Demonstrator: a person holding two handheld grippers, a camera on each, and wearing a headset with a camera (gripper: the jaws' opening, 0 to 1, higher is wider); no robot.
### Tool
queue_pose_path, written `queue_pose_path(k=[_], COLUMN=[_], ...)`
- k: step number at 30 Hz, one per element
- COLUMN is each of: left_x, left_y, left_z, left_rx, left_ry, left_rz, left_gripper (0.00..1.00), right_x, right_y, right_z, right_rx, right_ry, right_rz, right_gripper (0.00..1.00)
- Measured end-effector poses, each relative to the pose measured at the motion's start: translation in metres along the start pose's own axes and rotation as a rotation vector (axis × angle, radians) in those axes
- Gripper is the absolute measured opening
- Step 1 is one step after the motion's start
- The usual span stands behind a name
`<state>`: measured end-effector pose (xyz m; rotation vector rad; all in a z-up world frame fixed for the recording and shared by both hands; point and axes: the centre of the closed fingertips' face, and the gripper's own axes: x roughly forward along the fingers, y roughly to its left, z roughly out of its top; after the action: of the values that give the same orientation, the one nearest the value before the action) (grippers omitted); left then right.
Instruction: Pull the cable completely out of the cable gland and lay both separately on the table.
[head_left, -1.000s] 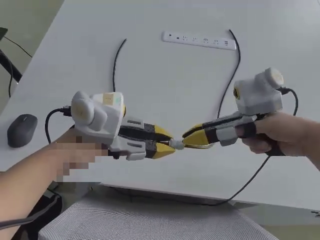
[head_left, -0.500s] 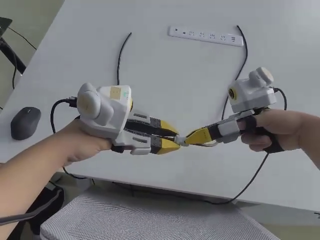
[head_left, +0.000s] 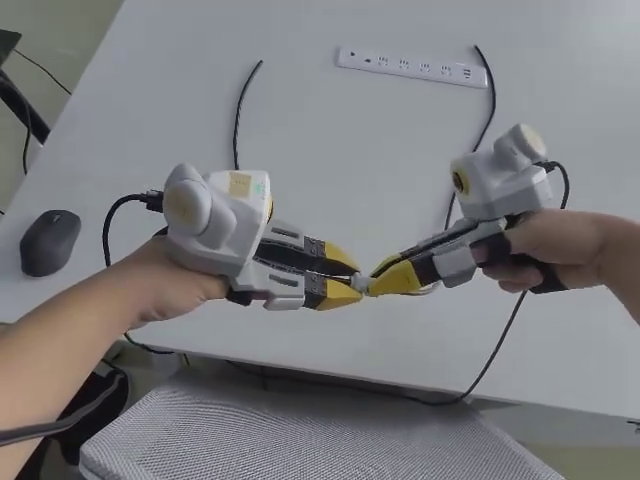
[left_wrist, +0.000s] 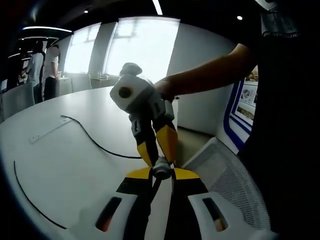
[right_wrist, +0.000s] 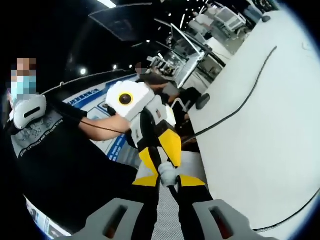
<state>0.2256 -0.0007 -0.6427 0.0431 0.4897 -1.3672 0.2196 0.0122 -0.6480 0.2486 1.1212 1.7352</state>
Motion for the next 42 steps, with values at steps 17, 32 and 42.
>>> queue_pose_path(k=[17, 32, 42], left_x=[-0.010, -0.007, -0.011], left_y=[0.013, 0.010, 0.008], left_z=[0.005, 0.003, 0.007], left_rx=[-0.173, -0.213, -0.195], left_ry=[-0.112, -0.090, -0.097], left_rz=[0.019, 0.012, 0.019], left_gripper=[0.15, 0.15, 0.15], right_x=[-0.001, -0.004, -0.006], right_y=[0.003, -0.004, 0.005], right_z=[0.013, 0.010, 0.018], right_rx=[-0.929, -1.153, -1.008], right_ry=[0.257, 0.226, 0.101], right_rz=[-0.642, -0.889, -0.832], right_gripper=[0.08, 0.09, 0.12])
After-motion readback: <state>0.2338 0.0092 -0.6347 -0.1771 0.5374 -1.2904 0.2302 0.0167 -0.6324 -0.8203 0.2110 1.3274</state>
